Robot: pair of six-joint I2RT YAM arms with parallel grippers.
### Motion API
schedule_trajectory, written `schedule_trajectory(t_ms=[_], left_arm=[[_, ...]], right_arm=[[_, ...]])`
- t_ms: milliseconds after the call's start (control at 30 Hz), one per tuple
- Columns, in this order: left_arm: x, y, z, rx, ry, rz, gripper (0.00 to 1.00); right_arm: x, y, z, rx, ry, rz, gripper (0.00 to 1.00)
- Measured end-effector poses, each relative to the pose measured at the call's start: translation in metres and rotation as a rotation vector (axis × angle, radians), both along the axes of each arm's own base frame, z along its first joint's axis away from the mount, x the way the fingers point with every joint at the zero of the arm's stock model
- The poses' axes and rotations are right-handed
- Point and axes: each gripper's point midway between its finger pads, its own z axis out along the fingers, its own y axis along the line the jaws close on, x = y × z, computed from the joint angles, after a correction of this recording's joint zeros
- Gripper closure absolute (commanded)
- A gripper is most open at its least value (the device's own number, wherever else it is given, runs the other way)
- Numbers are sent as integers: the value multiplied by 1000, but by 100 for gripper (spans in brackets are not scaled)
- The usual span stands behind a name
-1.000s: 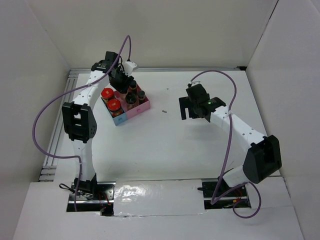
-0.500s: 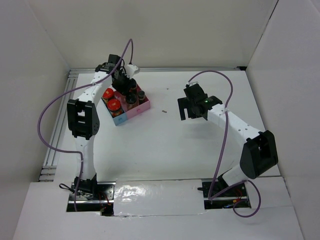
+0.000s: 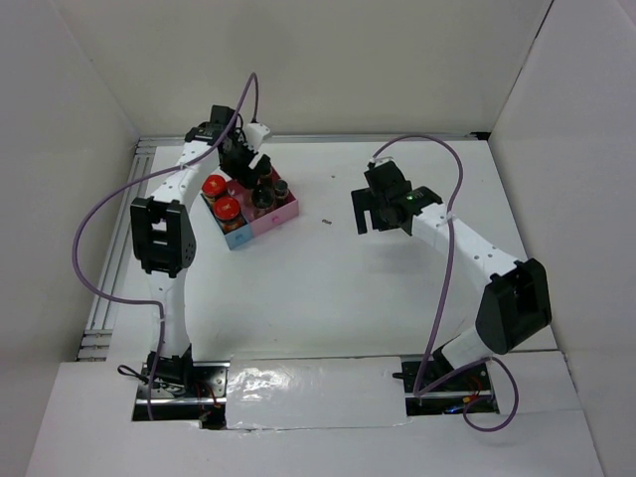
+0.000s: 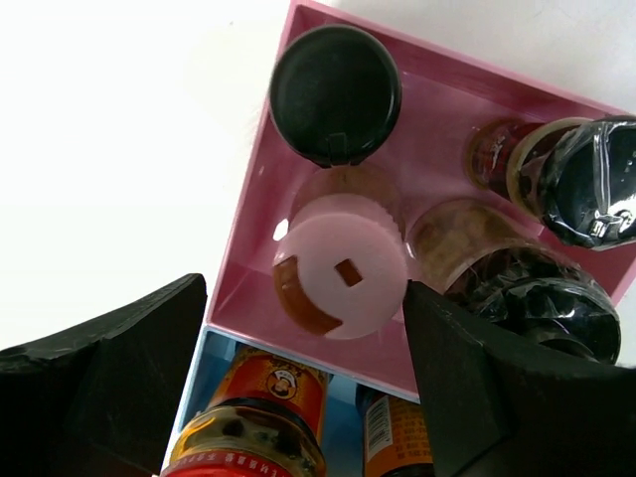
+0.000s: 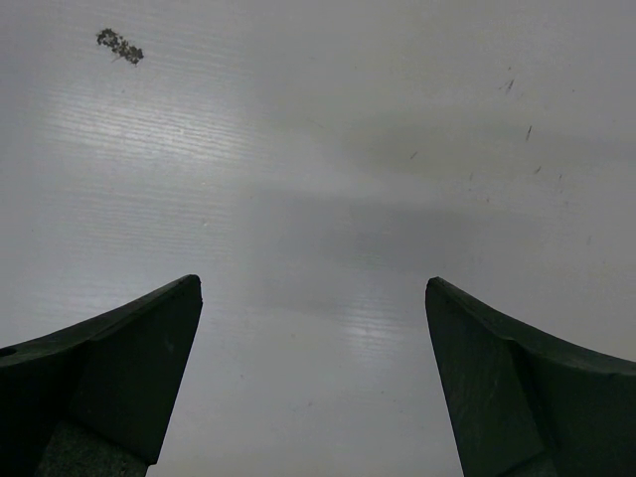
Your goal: Organize the condiment bottles
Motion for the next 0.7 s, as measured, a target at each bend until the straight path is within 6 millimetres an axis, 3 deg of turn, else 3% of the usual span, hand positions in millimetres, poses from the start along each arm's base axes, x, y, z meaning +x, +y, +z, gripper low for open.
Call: schedule_trajectory(t_ms=[100, 200, 300, 400, 467, 600, 633, 700], left_arm=[[3, 3, 10, 7, -33, 10, 6], [8, 7, 36, 8, -97, 23, 2], [14, 13, 79, -2, -204, 44, 1], [10, 33, 134, -28, -324, 99, 1], [2, 56, 171, -66, -392, 156, 0], [-36, 138, 224, -171, -473, 325, 1], [-51, 162, 229, -192, -481, 373, 1], [-84, 203, 219, -215, -461, 471, 1]], right_arm=[[1, 0, 2, 3, -4, 0, 0], [4, -2, 3, 11, -6, -9, 0], [10, -12, 6, 36, -14, -36, 0], [19, -32, 15, 69, -44, -98, 0], [23, -47, 22, 91, -79, -146, 0], [18, -82, 28, 124, -122, -260, 0], [18, -85, 28, 130, -125, -275, 0], [12, -107, 20, 133, -114, -347, 0]])
